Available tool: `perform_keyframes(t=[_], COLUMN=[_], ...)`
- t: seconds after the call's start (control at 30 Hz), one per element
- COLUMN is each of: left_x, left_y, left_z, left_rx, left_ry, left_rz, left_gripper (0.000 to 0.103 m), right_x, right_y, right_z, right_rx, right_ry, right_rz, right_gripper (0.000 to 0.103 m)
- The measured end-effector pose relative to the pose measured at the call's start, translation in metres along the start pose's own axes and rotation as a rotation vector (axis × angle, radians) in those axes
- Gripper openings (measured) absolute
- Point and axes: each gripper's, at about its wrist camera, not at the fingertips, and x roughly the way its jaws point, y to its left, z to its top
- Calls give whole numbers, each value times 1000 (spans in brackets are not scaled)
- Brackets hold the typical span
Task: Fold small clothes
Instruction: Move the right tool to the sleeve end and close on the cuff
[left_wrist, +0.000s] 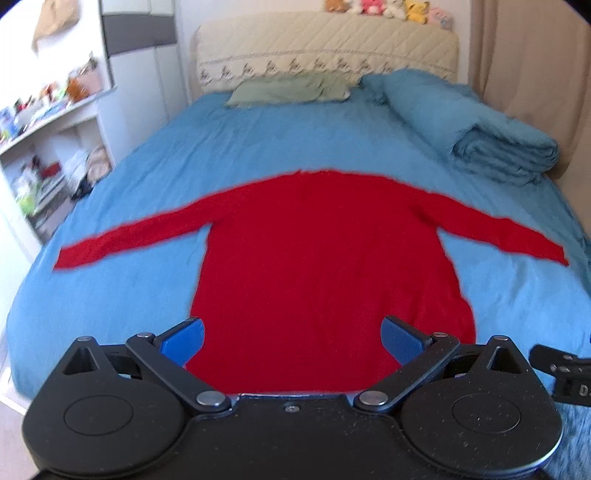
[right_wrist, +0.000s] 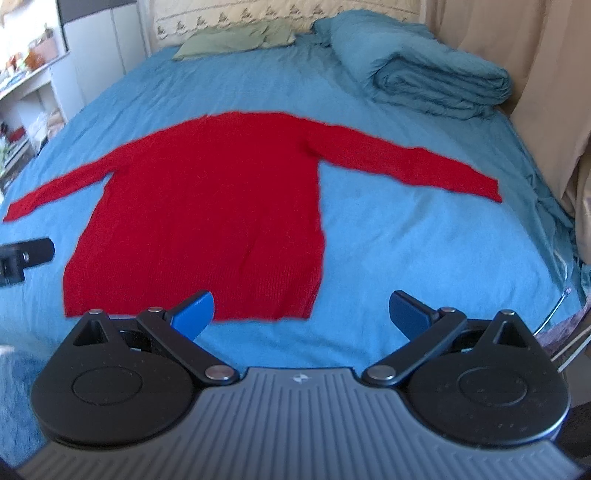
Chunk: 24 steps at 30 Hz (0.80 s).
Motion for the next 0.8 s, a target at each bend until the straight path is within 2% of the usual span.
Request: perform_keyframes(t=[0.2,0.33,0.57,0.8], left_x=[39,80,190,317], left_y=[-30,-54,-106,-147], left_z=[72,111,167,200], left_rx=[96,129,138,57], left_ry=[-63,-62,33,141], left_rz=[-56,-127,-207,-255], left_gripper=[103,103,103,103], right_x=[12,34,101,191], right_y=[-45,-87,-166,-230], right_z=[51,86,130,138], right_rx=[65,141,245,351], right_ry=[-43,-67,-78,-61], right_rz=[-40,-105,-202,-274], right_gripper=[103,103,103,103])
